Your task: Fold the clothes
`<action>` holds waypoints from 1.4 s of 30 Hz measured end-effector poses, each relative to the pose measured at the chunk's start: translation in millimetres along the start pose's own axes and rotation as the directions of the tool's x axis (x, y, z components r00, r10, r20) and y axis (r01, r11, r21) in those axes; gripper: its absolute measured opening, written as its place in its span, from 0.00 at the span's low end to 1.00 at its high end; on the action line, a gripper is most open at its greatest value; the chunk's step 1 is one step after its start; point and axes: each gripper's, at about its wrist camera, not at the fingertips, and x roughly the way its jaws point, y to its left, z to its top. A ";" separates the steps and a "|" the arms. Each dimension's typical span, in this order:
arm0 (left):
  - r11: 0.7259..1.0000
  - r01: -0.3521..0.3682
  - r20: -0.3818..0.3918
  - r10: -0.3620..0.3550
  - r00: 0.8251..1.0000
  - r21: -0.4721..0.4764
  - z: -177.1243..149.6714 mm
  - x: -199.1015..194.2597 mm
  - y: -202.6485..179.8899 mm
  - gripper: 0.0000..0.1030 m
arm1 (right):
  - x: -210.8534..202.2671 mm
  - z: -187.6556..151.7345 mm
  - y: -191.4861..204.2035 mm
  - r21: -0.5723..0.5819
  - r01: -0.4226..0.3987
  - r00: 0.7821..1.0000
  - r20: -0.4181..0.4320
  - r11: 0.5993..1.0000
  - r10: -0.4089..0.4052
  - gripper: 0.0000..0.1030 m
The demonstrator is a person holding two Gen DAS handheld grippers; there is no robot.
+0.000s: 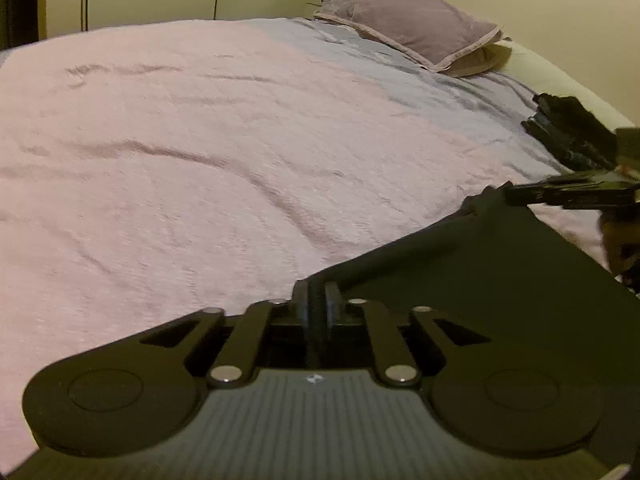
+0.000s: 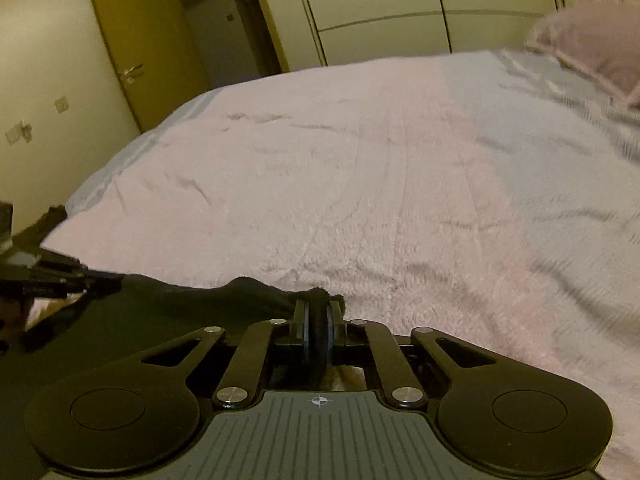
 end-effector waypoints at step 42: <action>0.392 -0.254 0.174 0.228 0.958 0.884 -181.0 -110.1 -193.6 0.20 | -90.2 -185.0 179.4 -0.852 0.122 0.972 -0.001 0.508 -0.234 0.36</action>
